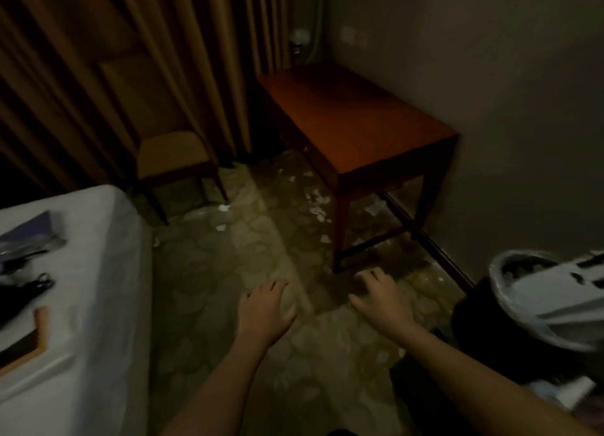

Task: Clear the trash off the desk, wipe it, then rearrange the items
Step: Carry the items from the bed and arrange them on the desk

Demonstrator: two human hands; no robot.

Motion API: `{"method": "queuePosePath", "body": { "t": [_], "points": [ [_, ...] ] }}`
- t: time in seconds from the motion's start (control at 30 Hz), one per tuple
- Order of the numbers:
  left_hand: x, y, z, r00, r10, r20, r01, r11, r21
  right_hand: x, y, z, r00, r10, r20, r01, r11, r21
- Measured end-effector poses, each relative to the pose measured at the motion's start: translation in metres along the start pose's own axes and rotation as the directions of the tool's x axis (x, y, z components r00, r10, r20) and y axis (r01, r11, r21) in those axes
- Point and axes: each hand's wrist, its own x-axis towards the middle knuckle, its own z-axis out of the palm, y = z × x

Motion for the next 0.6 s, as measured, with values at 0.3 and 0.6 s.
{"method": "queuePosePath", "body": {
  "t": [0.3,0.6],
  "points": [
    [0.024,-0.177,-0.017,0.974,-0.222,-0.048,0.219,0.974,-0.054,0.091,-0.146,0.065,0.984,-0.142,0.104,0.145,0.989,-0.024],
    [0.107,-0.262,-0.01,0.908,-0.413,-0.064,0.396,0.899,-0.188,0.23,-0.228,0.114,0.927,-0.304,0.218,0.322,0.946,-0.049]
  ]
}}
